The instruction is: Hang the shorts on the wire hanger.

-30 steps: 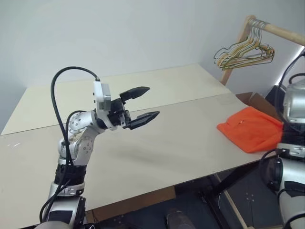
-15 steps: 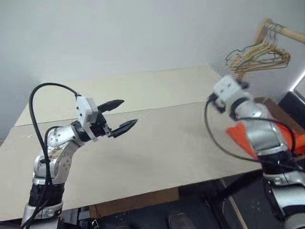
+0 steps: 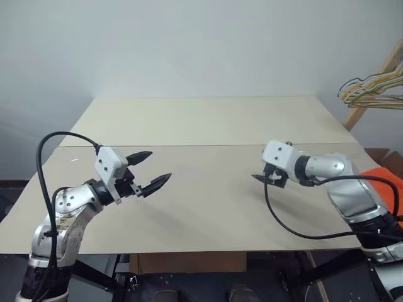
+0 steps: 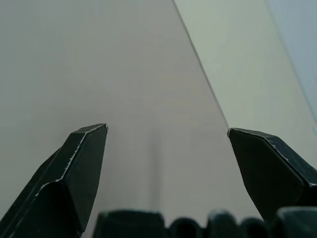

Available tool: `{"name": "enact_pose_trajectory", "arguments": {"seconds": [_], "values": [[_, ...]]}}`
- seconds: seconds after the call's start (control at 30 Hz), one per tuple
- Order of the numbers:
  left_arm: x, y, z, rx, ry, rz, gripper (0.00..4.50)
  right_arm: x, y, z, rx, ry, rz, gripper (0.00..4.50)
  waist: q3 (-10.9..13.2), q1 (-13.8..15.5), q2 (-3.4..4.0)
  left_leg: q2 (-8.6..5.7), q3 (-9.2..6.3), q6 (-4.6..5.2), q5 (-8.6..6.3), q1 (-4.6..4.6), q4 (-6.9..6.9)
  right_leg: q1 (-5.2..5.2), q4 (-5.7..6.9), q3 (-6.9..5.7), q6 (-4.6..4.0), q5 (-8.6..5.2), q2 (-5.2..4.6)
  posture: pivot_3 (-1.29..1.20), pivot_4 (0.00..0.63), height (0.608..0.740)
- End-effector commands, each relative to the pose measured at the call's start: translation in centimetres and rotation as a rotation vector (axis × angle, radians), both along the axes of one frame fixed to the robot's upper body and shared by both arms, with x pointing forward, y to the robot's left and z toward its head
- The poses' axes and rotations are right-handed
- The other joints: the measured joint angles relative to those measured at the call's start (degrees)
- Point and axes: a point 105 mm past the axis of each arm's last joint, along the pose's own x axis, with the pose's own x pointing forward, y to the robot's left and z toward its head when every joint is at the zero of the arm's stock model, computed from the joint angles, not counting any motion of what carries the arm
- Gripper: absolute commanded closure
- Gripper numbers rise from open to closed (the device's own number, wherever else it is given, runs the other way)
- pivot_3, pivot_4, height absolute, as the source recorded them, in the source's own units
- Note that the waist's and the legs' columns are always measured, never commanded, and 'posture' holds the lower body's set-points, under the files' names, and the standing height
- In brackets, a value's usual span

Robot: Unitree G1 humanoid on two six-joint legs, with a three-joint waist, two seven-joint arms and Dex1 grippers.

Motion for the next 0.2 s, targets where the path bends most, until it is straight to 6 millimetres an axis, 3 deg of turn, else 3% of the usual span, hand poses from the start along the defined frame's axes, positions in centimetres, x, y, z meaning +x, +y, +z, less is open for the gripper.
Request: {"name": "enact_pose_trajectory", "arguments": {"seconds": [0.03,0.2], "values": [[-0.4,-0.02,1.51,0.015,-0.056,-0.017,0.0,0.05,-0.41,0.79,-0.023,-0.039,0.011,0.01,0.0,0.55,-0.03,0.0,0.0,0.0,0.0,0.0,0.01,0.0,0.0,0.0,-0.01,0.01,0.0,0.08,0.0,0.74],[-0.72,-0.12,0.91,0.028,-0.024,-0.046,0.0,-0.12,0.17,0.58,-0.012,-0.043,0.026,0.01,0.0,1.06,-0.05,0.0,0.04,-0.01,0.01,-0.01,0.07,0.0,0.0,0.0,-0.02,0.01,0.01,0.07,0.0,0.74]]}}
